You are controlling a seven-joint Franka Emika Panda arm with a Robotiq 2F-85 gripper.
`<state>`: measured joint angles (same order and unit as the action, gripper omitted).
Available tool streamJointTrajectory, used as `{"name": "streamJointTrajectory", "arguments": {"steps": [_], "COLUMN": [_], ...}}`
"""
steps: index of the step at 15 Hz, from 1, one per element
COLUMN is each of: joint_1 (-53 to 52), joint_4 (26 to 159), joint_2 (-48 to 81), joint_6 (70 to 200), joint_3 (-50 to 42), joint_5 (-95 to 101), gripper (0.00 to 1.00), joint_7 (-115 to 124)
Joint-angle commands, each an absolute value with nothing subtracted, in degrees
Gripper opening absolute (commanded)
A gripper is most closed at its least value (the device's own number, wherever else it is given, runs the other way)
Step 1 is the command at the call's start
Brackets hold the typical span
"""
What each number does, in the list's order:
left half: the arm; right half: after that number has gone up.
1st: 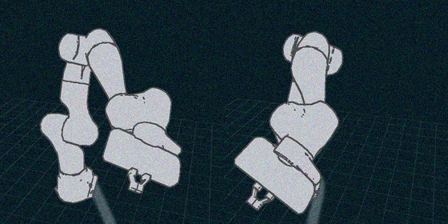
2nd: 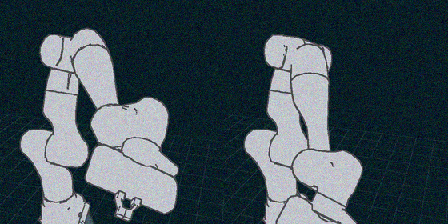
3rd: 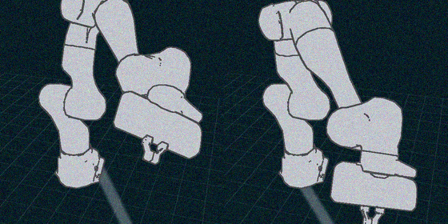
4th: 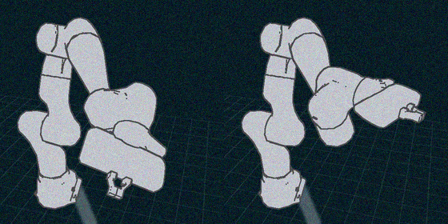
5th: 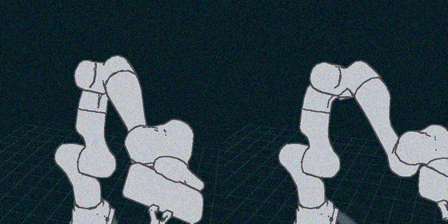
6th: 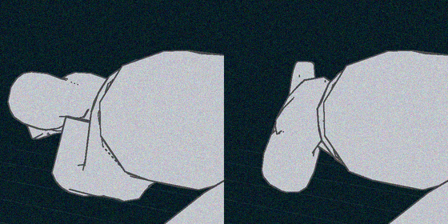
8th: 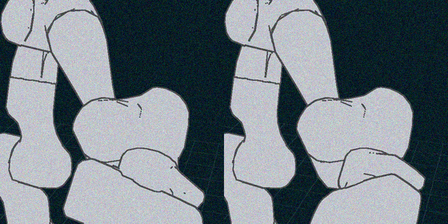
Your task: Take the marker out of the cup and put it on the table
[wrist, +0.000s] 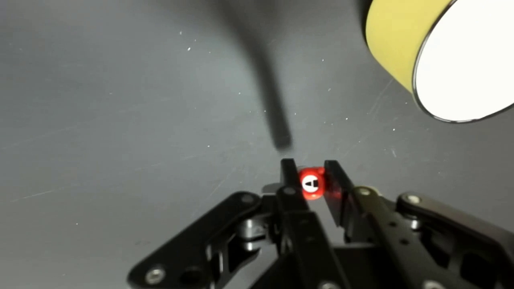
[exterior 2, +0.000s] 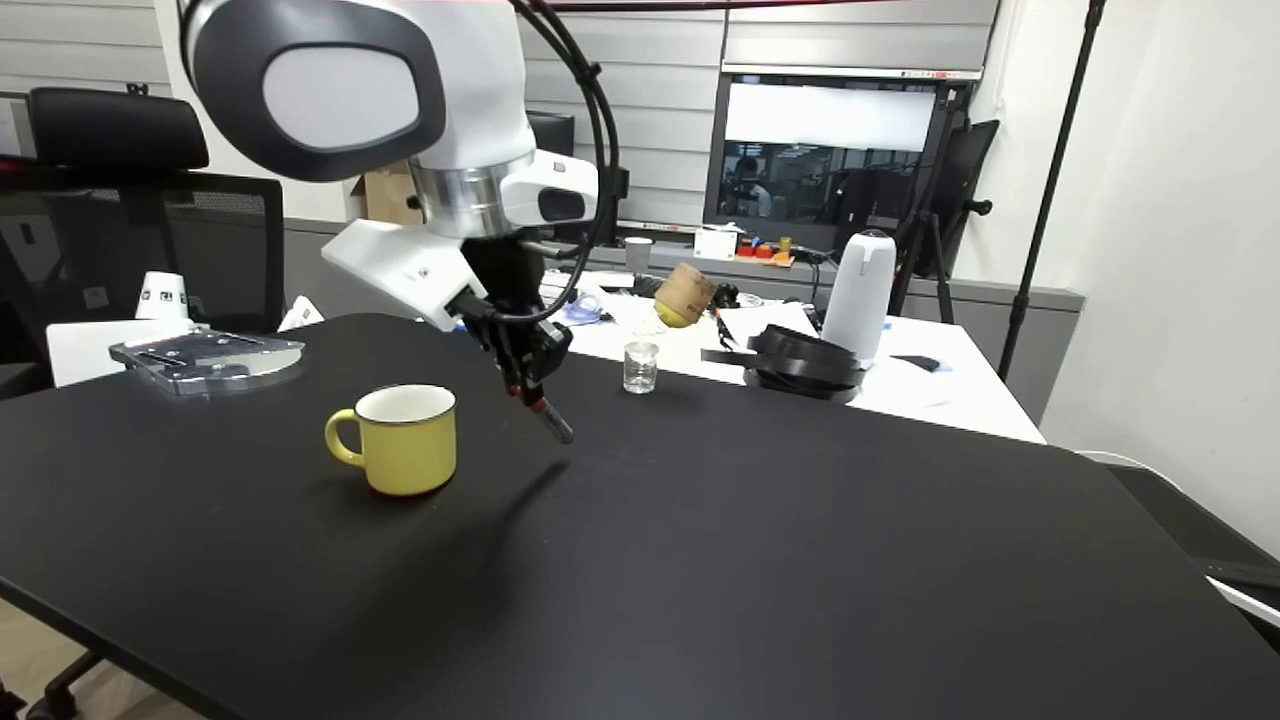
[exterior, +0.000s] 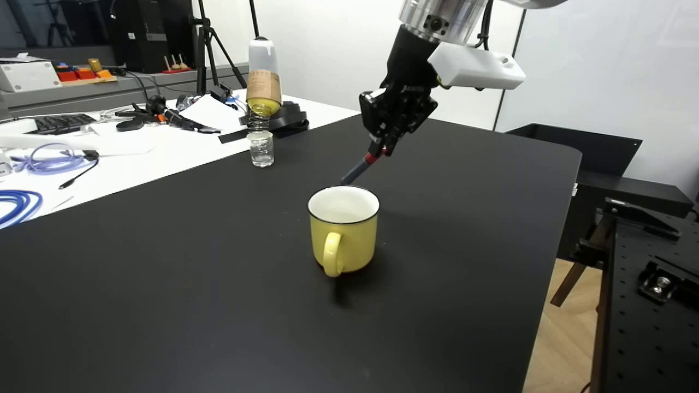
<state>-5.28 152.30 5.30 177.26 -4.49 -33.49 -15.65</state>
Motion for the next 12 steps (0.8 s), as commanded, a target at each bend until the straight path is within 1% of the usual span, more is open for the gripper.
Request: {"name": "streamJointTrajectory", "arguments": {"steps": [1, 4, 7, 8, 9, 11, 12], "joint_1": [-3.73, -2.99, -1.5, -1.83, -1.44, -1.74, 2.43], "joint_4": [148.53, 148.02, 147.98, 148.49, 148.82, 149.7, 150.25], "joint_2": [10.28, 12.94, 12.95, 12.46, 11.27, 9.13, 7.38], "joint_6": [176.03, 174.45, 168.19, 166.31, 163.43, 159.15, 155.98], "joint_3": [-2.82, -4.26, -6.27, -8.02, -8.74, -11.2, -8.66], "joint_5": [-35.82, -33.69, -32.55, -30.77, -29.71, -25.39, -19.67], "gripper": [0.54, 0.73, 0.94, 0.98, 1.0, 1.0, 1.0], "joint_7": [-18.69, -17.81, -17.2, -16.4, -16.76, -16.54, -13.08]}}
